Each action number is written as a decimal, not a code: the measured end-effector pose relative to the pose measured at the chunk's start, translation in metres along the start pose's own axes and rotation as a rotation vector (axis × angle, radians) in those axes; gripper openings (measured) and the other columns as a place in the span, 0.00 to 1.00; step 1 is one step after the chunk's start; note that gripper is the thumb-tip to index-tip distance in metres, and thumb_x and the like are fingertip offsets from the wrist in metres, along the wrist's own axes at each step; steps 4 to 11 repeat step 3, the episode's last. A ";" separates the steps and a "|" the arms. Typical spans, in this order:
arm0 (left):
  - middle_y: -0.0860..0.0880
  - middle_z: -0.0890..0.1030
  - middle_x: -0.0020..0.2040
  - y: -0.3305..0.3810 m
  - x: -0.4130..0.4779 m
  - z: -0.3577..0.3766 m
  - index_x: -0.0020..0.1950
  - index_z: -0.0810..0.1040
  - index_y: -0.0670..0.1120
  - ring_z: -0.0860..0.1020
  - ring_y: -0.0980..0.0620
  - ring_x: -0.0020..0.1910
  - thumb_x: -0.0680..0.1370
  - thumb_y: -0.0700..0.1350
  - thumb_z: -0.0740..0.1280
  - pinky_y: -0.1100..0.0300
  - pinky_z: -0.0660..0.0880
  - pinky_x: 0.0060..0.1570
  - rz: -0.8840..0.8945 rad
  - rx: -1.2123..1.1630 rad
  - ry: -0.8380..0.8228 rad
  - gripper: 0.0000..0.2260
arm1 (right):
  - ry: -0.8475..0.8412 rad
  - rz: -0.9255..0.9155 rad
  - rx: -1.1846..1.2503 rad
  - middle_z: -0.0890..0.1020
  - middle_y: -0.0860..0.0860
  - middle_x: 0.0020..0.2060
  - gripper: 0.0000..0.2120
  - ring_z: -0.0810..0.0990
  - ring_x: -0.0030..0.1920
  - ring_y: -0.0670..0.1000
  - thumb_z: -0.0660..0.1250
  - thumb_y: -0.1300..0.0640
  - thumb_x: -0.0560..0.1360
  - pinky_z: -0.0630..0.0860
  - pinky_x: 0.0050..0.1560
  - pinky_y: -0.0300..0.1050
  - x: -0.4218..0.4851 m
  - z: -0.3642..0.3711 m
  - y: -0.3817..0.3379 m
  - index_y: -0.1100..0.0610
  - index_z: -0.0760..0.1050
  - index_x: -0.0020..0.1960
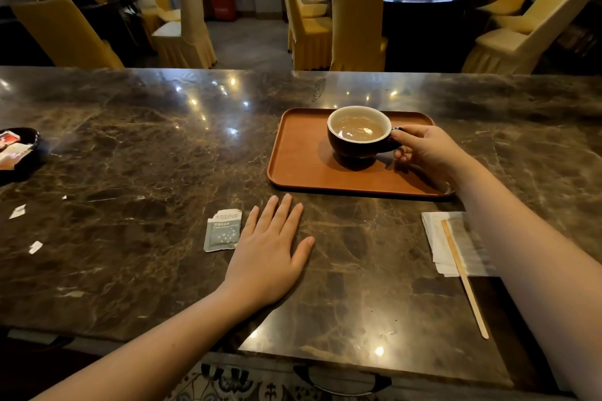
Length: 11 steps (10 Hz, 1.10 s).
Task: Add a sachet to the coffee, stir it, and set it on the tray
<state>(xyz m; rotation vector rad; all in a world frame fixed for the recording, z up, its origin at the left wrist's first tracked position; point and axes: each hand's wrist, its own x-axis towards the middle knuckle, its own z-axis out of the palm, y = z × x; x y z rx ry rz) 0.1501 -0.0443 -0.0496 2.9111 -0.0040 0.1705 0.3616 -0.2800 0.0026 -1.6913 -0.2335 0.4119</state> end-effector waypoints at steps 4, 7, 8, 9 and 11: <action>0.51 0.47 0.76 -0.001 0.002 -0.002 0.74 0.48 0.52 0.42 0.55 0.74 0.78 0.57 0.44 0.55 0.37 0.71 0.003 -0.019 -0.043 0.25 | 0.166 0.030 -0.002 0.82 0.59 0.42 0.13 0.84 0.34 0.51 0.63 0.53 0.76 0.81 0.34 0.42 -0.006 0.008 -0.006 0.55 0.73 0.59; 0.51 0.47 0.76 -0.001 0.002 -0.002 0.74 0.48 0.52 0.42 0.55 0.74 0.78 0.57 0.44 0.55 0.37 0.71 0.003 -0.019 -0.043 0.25 | 0.166 0.030 -0.002 0.82 0.59 0.42 0.13 0.84 0.34 0.51 0.63 0.53 0.76 0.81 0.34 0.42 -0.006 0.008 -0.006 0.55 0.73 0.59; 0.51 0.47 0.76 -0.001 0.002 -0.002 0.74 0.48 0.52 0.42 0.55 0.74 0.78 0.57 0.44 0.55 0.37 0.71 0.003 -0.019 -0.043 0.25 | 0.166 0.030 -0.002 0.82 0.59 0.42 0.13 0.84 0.34 0.51 0.63 0.53 0.76 0.81 0.34 0.42 -0.006 0.008 -0.006 0.55 0.73 0.59; 0.51 0.47 0.76 -0.001 0.002 -0.002 0.74 0.48 0.52 0.42 0.55 0.74 0.78 0.57 0.44 0.55 0.37 0.71 0.003 -0.019 -0.043 0.25 | 0.166 0.030 -0.002 0.82 0.59 0.42 0.13 0.84 0.34 0.51 0.63 0.53 0.76 0.81 0.34 0.42 -0.006 0.008 -0.006 0.55 0.73 0.59; 0.51 0.47 0.76 -0.001 0.002 -0.002 0.74 0.48 0.52 0.42 0.55 0.74 0.78 0.57 0.44 0.55 0.37 0.71 0.003 -0.019 -0.043 0.25 | 0.166 0.030 -0.002 0.82 0.59 0.42 0.13 0.84 0.34 0.51 0.63 0.53 0.76 0.81 0.34 0.42 -0.006 0.008 -0.006 0.55 0.73 0.59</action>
